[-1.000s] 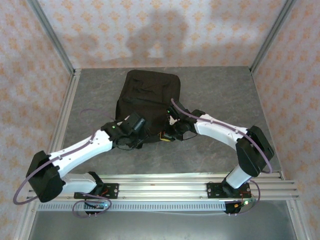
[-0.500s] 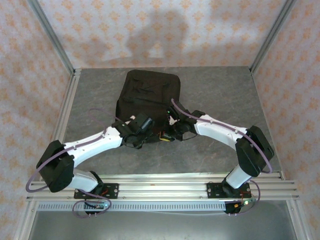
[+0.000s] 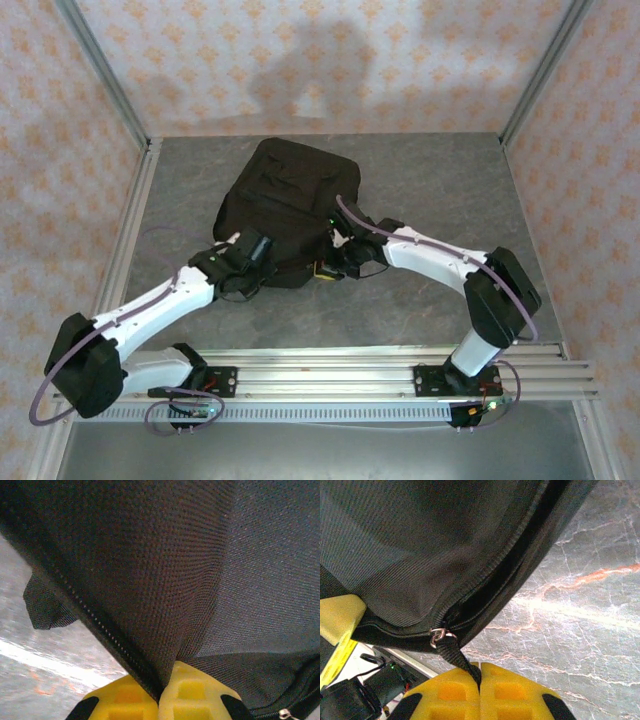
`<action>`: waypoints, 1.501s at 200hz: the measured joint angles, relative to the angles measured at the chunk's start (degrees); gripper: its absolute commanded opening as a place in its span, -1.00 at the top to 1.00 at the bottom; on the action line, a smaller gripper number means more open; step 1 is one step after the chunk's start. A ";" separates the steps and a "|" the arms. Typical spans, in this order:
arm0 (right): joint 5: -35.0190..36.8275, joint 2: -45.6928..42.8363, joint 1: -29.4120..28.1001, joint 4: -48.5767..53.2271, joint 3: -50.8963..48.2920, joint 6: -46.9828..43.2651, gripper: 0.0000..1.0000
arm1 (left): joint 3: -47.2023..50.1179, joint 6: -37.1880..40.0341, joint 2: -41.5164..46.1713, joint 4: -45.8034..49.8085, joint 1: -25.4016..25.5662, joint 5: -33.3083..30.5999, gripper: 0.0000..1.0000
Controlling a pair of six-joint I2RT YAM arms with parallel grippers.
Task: Pack the student bag
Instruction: Zip the student bag at the center of the table.
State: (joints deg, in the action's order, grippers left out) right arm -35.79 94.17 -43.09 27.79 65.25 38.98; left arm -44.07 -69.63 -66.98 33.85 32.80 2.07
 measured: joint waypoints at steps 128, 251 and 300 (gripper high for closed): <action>-0.63 2.95 -0.02 0.85 3.28 -0.04 1.00 | -3.08 4.74 4.87 6.54 0.35 5.05 -0.06; 0.26 2.97 -0.79 0.92 3.28 -0.37 1.00 | 0.02 -0.33 -1.36 0.50 2.47 4.81 1.00; 2.91 6.71 -0.85 4.79 8.13 -2.47 1.00 | 0.55 -0.37 -0.76 0.11 2.47 4.74 1.00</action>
State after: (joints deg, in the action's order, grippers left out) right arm -32.88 100.88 -43.94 32.58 73.38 36.51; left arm -43.53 -70.00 -67.75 33.95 35.27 6.81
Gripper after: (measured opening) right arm 0.043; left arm 0.044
